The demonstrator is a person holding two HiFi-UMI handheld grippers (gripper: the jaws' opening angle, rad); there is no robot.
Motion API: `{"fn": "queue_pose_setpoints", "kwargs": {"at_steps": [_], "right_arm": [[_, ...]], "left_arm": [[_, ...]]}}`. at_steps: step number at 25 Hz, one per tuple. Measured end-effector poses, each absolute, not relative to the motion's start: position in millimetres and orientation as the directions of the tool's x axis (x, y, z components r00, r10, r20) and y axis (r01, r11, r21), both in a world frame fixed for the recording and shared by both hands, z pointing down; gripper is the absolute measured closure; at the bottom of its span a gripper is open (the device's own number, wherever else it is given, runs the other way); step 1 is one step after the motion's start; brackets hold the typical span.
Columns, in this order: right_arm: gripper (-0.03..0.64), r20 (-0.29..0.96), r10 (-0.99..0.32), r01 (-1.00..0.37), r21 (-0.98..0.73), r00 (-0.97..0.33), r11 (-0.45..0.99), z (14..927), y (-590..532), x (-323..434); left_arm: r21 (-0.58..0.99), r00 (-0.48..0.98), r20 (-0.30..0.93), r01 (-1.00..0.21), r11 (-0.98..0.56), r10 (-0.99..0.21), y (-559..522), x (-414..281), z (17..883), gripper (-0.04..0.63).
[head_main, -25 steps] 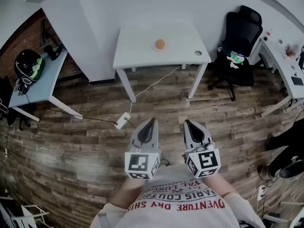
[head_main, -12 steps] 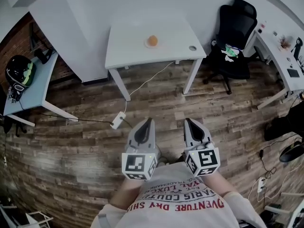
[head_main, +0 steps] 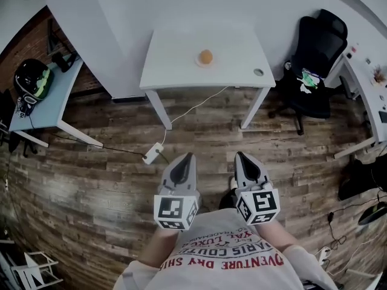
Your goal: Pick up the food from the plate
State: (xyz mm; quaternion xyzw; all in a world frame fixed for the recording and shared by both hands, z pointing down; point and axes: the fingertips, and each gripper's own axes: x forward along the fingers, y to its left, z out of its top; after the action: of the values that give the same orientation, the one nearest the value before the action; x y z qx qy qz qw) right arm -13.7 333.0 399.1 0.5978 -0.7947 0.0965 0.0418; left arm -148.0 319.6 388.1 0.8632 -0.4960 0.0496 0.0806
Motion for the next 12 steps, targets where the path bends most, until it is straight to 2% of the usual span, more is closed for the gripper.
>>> {"fn": "queue_pose_setpoints", "kwargs": {"at_steps": [5, 12], "right_arm": [[0.609, 0.172, -0.916, -0.931, -0.119, -0.362, 0.345, 395.9, 276.3, 13.8], [0.609, 0.19, -0.893, -0.912, -0.112, -0.409, 0.394, 388.6, 197.3, 96.4]], "left_arm": [[0.072, 0.439, 0.185, -0.898, -0.434, -0.879, 268.6, -117.3, 387.5, 0.589], [0.105, 0.39, 0.196, -0.921, -0.376, -0.9, 200.1, -40.1, 385.3, 0.589]]}}
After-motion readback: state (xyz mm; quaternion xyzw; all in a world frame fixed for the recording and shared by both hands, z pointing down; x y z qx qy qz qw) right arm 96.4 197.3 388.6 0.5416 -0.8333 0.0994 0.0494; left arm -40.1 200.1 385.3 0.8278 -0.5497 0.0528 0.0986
